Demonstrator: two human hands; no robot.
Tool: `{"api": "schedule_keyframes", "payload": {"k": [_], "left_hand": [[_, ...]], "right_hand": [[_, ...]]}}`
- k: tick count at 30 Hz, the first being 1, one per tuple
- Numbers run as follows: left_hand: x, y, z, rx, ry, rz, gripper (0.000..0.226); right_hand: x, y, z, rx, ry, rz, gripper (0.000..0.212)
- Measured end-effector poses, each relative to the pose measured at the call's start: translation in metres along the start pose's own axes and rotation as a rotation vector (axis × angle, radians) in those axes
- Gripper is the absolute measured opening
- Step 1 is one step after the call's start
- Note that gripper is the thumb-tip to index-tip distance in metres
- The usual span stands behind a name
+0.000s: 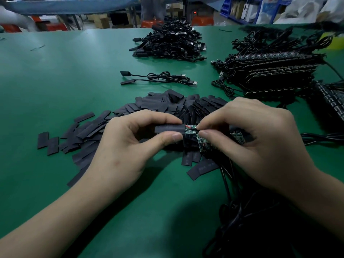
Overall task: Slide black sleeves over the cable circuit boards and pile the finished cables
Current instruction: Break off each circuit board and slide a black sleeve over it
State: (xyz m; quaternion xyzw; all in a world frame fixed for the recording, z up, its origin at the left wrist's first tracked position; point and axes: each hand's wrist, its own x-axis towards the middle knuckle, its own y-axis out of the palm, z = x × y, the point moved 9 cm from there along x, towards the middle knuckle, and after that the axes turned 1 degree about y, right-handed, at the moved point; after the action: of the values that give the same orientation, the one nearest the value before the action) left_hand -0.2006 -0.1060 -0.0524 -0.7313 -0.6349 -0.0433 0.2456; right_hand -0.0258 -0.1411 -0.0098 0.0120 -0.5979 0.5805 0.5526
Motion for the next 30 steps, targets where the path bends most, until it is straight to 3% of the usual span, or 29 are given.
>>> {"api": "schedule_keyframes", "payload": {"k": [20,30], "left_hand": [[-0.005,0.010,-0.009,-0.208,-0.009,0.013,0.019],[-0.005,0.011,-0.009,-0.180,-0.002,0.021,0.020]], "right_hand": [[-0.001,0.002,0.006,-0.017,-0.049,-0.022,0.007],[0.000,0.002,0.009,-0.004,-0.040,-0.037,0.005]]}}
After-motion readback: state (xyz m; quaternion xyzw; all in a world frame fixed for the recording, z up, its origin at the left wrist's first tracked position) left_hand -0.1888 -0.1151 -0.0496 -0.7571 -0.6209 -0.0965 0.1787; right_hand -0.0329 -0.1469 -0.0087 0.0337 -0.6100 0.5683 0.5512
